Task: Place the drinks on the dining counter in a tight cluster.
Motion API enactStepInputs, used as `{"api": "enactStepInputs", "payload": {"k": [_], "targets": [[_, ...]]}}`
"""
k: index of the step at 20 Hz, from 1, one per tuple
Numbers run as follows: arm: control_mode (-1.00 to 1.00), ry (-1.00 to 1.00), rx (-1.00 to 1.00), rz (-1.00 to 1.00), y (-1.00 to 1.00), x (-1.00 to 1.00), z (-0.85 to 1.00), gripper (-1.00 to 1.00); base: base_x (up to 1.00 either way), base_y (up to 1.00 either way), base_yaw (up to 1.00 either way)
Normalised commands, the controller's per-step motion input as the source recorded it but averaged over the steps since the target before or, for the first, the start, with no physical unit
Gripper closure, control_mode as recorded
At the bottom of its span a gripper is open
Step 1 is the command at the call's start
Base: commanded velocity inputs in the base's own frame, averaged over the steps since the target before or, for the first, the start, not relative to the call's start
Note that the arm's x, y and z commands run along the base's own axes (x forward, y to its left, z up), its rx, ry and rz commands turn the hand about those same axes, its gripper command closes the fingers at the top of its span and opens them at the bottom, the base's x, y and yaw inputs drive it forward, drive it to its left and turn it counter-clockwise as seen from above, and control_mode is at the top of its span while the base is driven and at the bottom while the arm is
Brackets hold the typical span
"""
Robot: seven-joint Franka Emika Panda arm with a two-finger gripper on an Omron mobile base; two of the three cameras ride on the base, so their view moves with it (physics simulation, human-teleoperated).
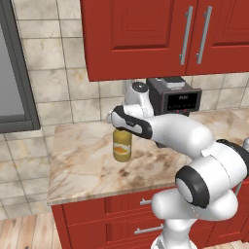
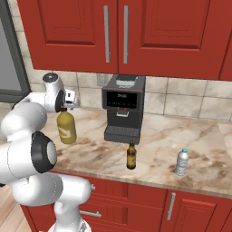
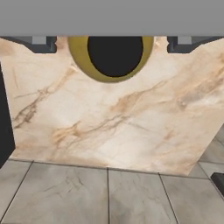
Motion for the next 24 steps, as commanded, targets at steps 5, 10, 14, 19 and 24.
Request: {"api": "enactStepInputs", "payload": {"k": [5, 10, 14, 19, 24], "targets": [[-1.00, 0.01, -0.01, 0.00, 0.12, 0.08, -0.07, -1.00, 0.00, 0.00, 0.00], [-1.00, 0.02, 0.00, 0.00, 0.05, -0.02, -0.14, -1.00, 0.00, 0.00, 0.00], [-1.00, 0.00, 0.00, 0.00, 0.00, 0.00, -0.15, -1.00, 0.00, 0.00, 0.00], [-1.00, 0.00, 0.00, 0.00, -0.01, 0.00, -0.05, -1.00, 0.00, 0.00, 0.00], [-1.00, 0.00, 0.00, 0.00, 0.00, 0.00, -0.04, -1.00, 0.00, 0.00, 0.00]]}}
